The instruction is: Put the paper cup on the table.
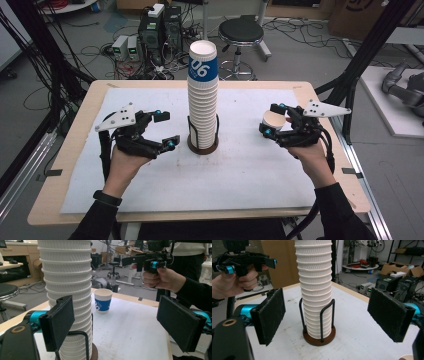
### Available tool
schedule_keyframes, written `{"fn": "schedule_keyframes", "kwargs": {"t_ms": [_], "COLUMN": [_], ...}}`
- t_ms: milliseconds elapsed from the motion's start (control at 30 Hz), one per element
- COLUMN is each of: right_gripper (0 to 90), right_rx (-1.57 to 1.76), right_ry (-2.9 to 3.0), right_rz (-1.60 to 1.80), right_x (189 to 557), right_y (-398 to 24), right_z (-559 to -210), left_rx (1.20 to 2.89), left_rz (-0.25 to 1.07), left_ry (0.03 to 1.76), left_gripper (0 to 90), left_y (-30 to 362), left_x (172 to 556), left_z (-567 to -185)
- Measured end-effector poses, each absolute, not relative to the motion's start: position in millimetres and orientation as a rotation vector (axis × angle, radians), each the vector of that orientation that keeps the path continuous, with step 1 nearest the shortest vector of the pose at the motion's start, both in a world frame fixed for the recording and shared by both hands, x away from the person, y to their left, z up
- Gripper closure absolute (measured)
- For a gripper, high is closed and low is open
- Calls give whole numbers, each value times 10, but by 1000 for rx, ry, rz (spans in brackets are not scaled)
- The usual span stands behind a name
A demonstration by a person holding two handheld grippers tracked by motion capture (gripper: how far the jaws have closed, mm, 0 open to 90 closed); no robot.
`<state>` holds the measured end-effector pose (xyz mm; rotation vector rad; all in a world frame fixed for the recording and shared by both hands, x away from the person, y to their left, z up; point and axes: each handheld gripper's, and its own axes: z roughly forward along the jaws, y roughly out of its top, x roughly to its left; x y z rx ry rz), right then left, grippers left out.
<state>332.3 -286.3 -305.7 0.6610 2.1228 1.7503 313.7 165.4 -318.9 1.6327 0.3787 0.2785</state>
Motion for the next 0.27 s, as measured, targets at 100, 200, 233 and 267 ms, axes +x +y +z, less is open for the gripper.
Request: {"fn": "schedule_keyframes", "kwargs": {"t_ms": [100,200,233,267], "right_gripper": [149,149,149,149], "right_rx": [662,675,671,671], "right_ry": [2122,2126,2124,2119], "right_rz": [1749,1743,1744,1740], "right_x": [3328,3330,3330,3330], "right_y": [-2866,-2869,-2873,-2875], "right_z": [-3062,-3068,-3071,-3071], "left_rx": [1628,1630,1630,1631], "left_rz": [281,280,280,279], "left_ry": [385,387,388,386], "left_gripper": [146,146,146,146], "left_y": [1664,1664,1661,1661], "left_x": [3144,3152,3155,3158], "left_z": [-3197,-3200,-3203,-3204]}}
